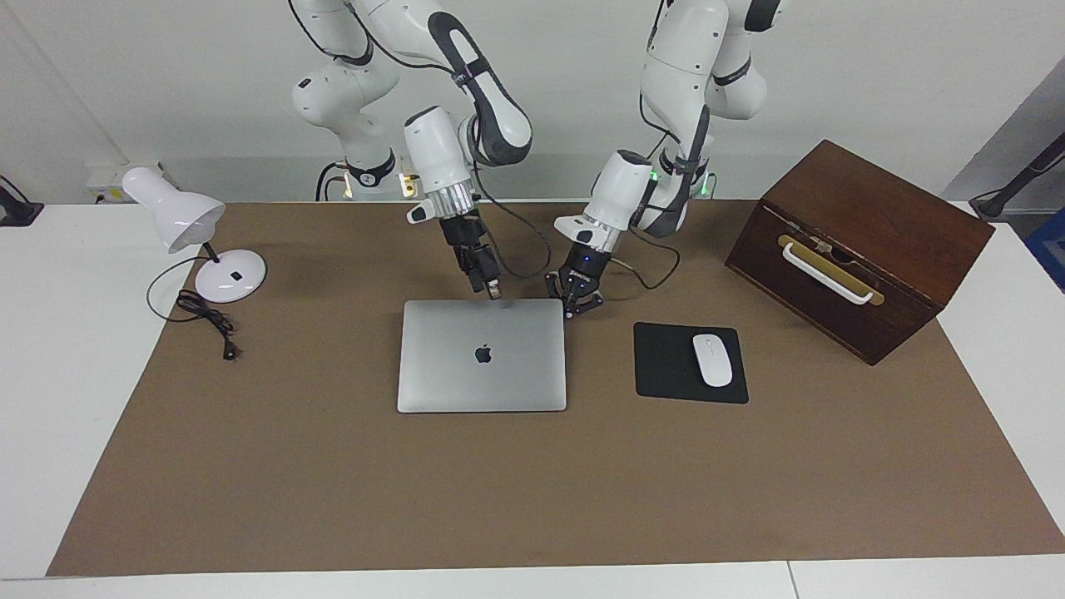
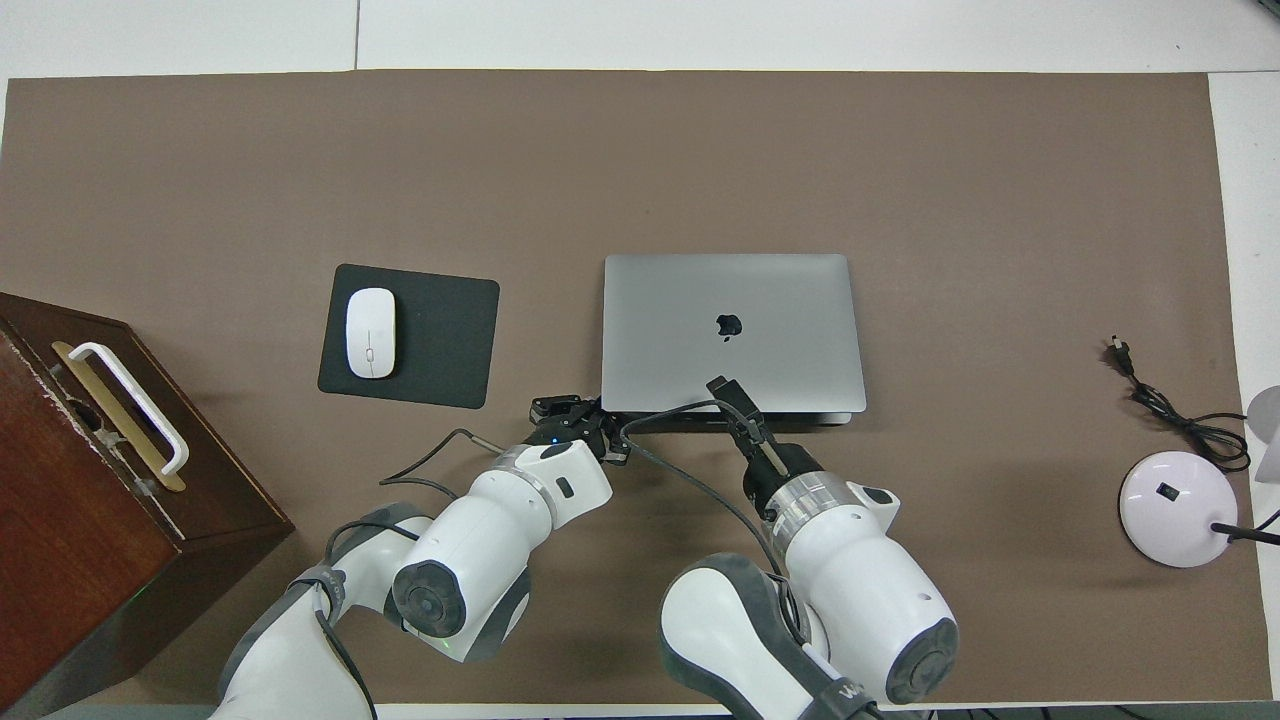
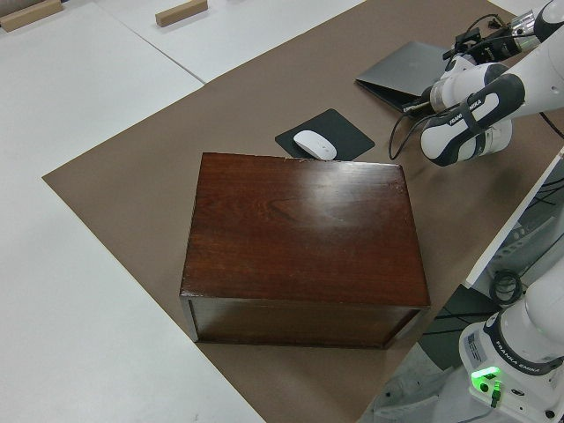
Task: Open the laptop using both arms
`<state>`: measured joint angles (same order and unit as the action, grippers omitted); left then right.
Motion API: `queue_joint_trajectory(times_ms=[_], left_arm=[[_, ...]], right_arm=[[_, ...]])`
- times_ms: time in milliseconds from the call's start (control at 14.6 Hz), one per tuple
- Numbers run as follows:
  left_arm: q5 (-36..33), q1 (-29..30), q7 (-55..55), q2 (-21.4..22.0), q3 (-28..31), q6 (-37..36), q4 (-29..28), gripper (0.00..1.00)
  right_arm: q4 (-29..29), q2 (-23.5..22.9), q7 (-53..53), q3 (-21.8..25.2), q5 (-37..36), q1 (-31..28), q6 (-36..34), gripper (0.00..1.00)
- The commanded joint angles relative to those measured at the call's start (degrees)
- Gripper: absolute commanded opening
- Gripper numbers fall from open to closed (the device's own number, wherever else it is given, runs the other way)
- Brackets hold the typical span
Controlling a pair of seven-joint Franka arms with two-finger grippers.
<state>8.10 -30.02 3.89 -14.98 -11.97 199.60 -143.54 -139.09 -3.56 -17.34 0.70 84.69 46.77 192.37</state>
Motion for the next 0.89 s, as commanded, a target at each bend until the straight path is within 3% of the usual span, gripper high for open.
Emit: queue_joint_trajectory(times_ms=[0, 821], left_arm=[[0.0, 0.1, -1.6, -2.0, -0.1, 1.0, 0.6, 0.00], [0.4, -0.9, -1.7, -2.4, -0.1, 0.9, 0.6, 0.00]], right_arm=[[2.2, -0.9, 3.0, 0.0, 1.8, -1.3, -0.2, 1.00], [4.9, -1.9, 4.4, -0.1, 1.9, -2.5, -1.0, 1.00]])
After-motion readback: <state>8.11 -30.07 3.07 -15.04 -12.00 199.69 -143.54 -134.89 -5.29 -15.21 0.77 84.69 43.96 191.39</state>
